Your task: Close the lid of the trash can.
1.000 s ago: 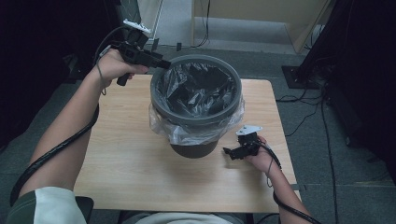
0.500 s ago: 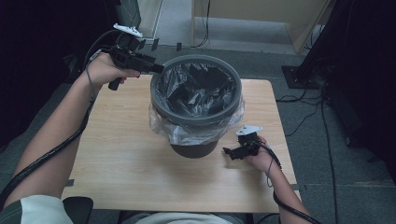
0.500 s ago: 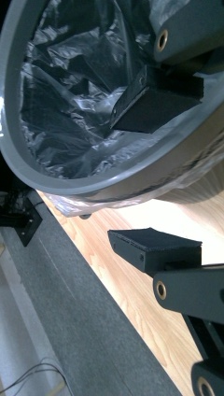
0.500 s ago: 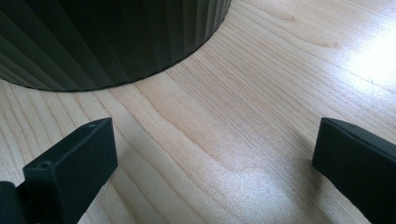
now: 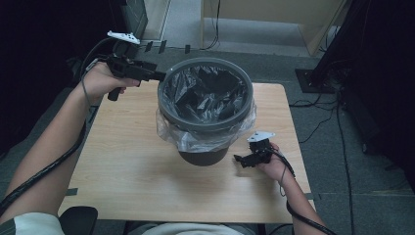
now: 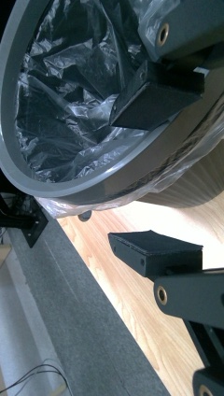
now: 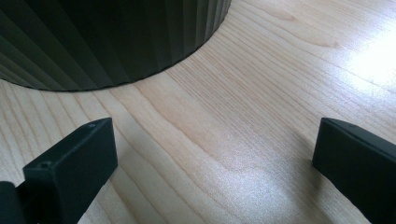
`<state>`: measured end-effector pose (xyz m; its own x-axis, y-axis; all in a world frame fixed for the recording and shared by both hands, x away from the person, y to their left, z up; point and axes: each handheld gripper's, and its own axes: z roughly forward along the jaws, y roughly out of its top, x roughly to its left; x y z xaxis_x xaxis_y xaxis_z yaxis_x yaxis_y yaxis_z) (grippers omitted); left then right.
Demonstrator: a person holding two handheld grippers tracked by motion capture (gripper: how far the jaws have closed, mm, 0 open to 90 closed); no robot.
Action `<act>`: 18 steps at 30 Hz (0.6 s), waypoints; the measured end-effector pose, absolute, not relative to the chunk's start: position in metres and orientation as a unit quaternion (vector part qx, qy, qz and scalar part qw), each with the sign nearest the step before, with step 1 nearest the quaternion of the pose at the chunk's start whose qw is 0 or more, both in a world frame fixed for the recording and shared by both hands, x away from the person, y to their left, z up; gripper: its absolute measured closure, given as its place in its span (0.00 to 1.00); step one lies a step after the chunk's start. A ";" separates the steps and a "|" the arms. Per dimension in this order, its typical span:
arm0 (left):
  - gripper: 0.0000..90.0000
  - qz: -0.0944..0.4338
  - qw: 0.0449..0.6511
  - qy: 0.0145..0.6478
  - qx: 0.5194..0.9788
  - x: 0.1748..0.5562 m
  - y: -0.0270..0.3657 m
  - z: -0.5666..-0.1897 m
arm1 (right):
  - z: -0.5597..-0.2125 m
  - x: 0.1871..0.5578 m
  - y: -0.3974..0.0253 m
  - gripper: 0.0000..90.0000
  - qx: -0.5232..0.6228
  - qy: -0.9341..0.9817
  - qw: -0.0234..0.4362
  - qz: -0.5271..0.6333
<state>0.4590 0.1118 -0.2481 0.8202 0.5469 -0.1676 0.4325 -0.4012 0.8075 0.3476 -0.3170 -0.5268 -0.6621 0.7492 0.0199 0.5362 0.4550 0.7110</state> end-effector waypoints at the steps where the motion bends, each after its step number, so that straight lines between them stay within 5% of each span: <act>1: 0.41 0.061 0.463 0.294 0.834 0.459 0.113 -0.248 | -0.527 0.348 -0.317 0.00 0.383 0.840 0.150 0.355; 18: 0.41 0.074 0.458 0.321 0.826 0.450 0.143 -0.270 | -0.527 0.348 -0.317 0.00 0.383 0.840 0.150 0.355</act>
